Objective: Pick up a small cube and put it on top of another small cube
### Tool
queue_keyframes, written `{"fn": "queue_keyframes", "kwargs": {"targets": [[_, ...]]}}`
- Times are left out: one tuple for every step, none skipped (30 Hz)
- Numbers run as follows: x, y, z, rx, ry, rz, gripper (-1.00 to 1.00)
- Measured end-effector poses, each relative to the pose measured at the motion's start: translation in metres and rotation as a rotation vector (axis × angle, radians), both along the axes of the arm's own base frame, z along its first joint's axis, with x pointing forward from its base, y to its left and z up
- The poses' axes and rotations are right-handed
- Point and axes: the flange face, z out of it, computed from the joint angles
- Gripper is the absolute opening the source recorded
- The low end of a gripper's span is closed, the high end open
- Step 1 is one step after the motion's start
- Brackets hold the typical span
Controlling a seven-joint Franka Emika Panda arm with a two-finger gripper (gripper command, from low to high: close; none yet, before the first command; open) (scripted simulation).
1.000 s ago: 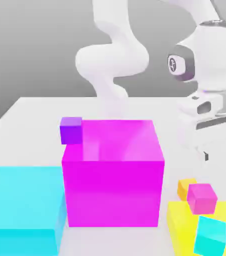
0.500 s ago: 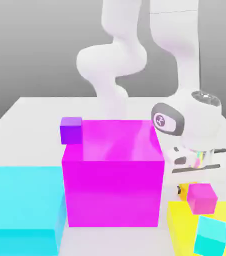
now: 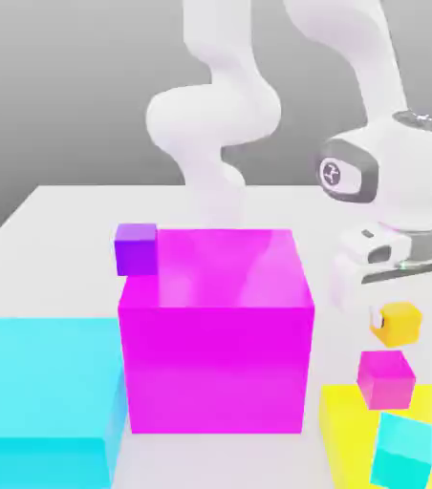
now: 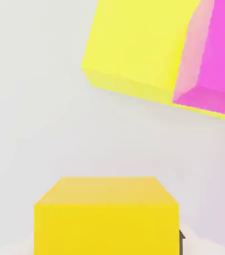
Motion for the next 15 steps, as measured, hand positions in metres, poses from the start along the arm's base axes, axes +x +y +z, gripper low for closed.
{"fn": "queue_keyframes", "kwargs": {"targets": [[0.014,-0.003,0.005,-0.002,-0.003,0.013,-1.00],[0.028,-0.008,0.011,-0.004,-0.006,0.027,-1.00],[0.040,-0.009,0.016,-0.007,-0.009,0.051,-1.00],[0.049,-0.007,0.022,-0.009,-0.012,0.084,-1.00],[0.059,-0.006,0.027,-0.012,-0.014,0.116,-1.00],[0.069,-0.006,0.033,-0.015,-0.017,0.145,-1.00],[0.079,-0.007,0.038,-0.017,-0.019,0.174,-1.00],[0.089,-0.008,0.044,-0.020,-0.020,0.203,-1.00],[0.098,-0.009,0.050,-0.023,-0.022,0.232,-1.00],[0.108,-0.010,0.056,-0.025,-0.024,0.261,-1.00],[0.118,-0.012,0.063,-0.028,-0.025,0.290,-1.00],[0.127,-0.014,0.069,-0.030,-0.027,0.319,-1.00],[0.137,-0.017,0.076,-0.032,-0.028,0.347,-1.00],[0.146,-0.019,0.082,-0.034,-0.030,0.376,-1.00],[0.156,-0.024,0.087,-0.037,-0.027,0.401,-1.00]]}}
